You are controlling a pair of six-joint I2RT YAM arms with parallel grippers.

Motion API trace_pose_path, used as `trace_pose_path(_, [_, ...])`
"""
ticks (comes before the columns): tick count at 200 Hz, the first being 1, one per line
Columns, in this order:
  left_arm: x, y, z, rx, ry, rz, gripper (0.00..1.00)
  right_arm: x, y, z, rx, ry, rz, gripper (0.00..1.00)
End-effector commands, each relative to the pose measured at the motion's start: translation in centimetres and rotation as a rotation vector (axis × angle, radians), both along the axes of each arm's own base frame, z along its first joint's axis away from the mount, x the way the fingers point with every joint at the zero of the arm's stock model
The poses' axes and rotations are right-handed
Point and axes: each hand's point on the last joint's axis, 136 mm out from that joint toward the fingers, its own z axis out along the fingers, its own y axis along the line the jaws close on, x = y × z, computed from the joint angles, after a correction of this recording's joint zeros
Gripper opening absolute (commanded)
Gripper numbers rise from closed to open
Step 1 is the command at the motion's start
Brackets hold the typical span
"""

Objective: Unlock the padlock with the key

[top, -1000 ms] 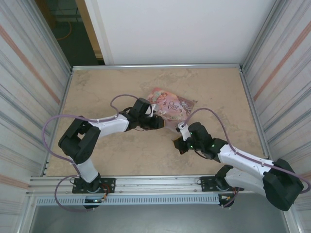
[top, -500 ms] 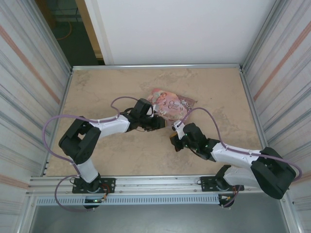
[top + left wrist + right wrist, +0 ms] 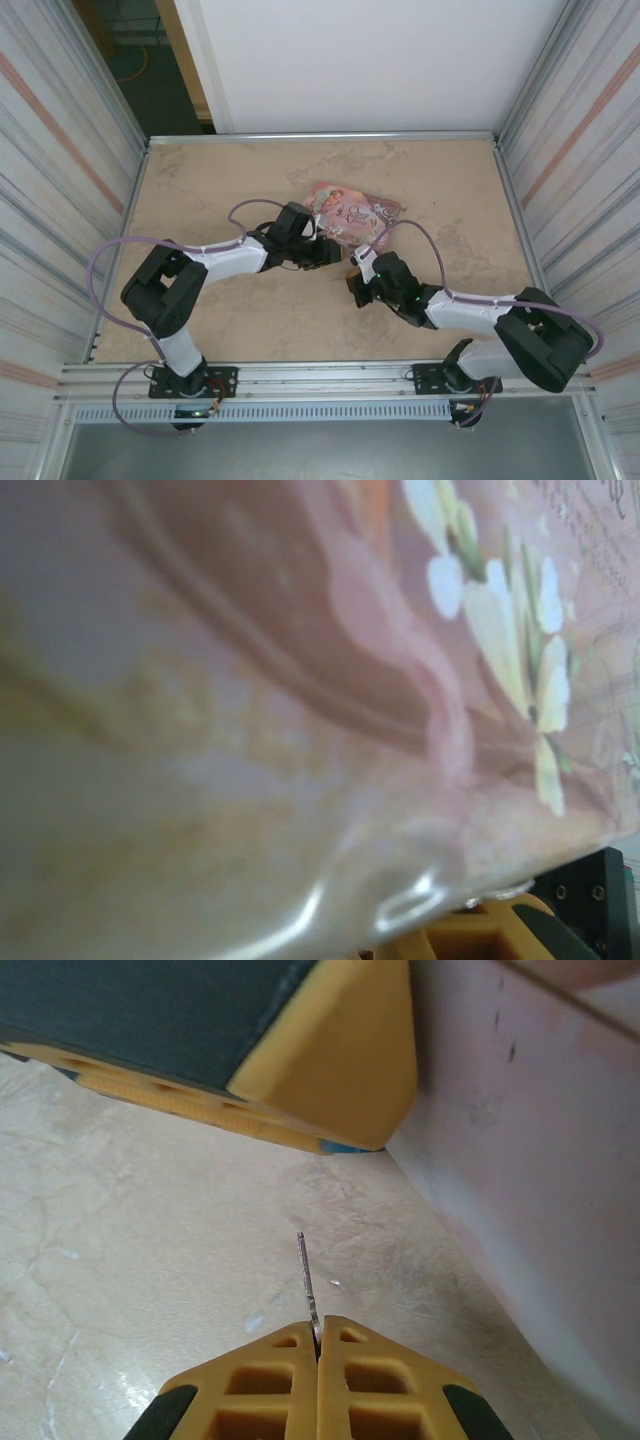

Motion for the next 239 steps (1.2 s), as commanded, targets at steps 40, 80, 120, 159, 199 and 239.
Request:
trace_pose_path(40, [-0.6, -1.3, 2.3, -0.084, -0.015, -0.039, 0.21, 2.2, 0.1, 0.9, 0.028, -0.03, -0.053, 0.0])
trace_pose_path(80, [-0.6, -1.3, 2.3, -0.08, -0.015, -0.036, 0.21, 2.7, 0.4, 1.3, 0.032, -0.05, -0.058, 0.0])
trace_pose_path(120, [-0.6, -1.3, 2.3, -0.078, -0.014, -0.037, 0.21, 3.0, 0.8, 1.8, 0.042, -0.059, -0.048, 0.0])
trace_pose_path(159, [-0.6, -1.2, 2.2, -0.078, -0.015, -0.036, 0.2, 3.1, 1.3, 2.2, 0.062, -0.063, -0.037, 0.0])
trace_pose_path(199, [-0.6, -1.2, 2.3, -0.079, -0.016, -0.036, 0.2, 3.3, 1.1, 2.4, 0.068, -0.073, -0.052, 0.0])
trace_pose_path(239, [-0.7, -1.2, 2.4, -0.081, -0.018, -0.036, 0.2, 3.4, 1.5, 3.2, 0.11, -0.1, -0.04, 0.0])
